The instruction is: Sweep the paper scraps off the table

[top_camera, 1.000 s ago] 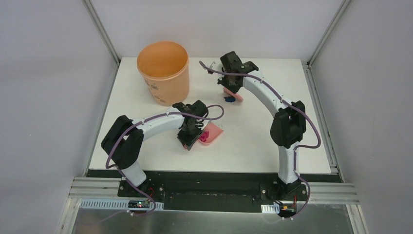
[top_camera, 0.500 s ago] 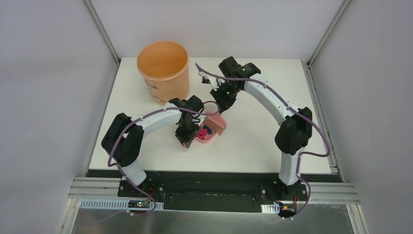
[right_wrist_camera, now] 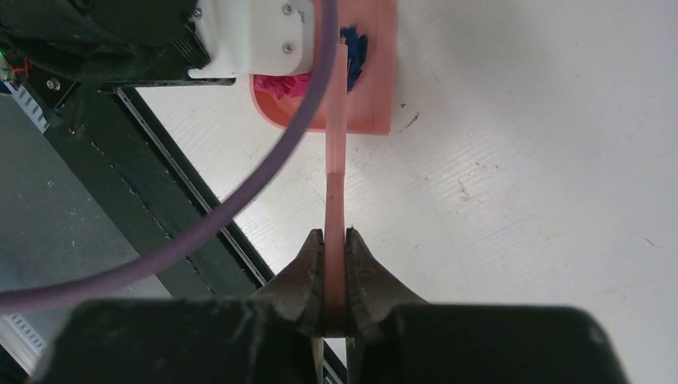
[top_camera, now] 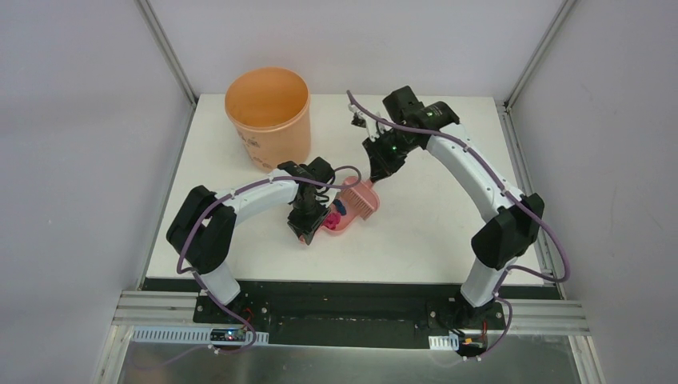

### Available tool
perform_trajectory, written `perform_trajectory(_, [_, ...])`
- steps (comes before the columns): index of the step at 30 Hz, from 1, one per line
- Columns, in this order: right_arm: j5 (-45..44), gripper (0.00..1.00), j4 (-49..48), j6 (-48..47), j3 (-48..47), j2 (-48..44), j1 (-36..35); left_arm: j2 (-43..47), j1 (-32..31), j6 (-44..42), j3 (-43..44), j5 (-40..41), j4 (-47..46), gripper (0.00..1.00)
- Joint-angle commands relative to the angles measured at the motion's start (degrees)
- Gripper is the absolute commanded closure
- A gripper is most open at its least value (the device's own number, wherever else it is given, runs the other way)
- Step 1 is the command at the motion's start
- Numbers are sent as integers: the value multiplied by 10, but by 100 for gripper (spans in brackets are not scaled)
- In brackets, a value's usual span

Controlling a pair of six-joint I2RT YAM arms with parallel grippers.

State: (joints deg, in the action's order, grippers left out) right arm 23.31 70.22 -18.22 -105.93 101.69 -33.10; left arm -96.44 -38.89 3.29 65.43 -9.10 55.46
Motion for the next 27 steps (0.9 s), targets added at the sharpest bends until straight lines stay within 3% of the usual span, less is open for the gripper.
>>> perform_trajectory(1, [-13,100,-31,29,26,-59,41,1,3,-9,13,-7,-11,100])
perform_trajectory(17, [68,100,-71,75,111,-142,164,6,0,-8,8,-13,-17,100])
perform_trajectory(27, [291,100,-215,170,374,-265,321,34,-9,-7,2,-2,-34,100])
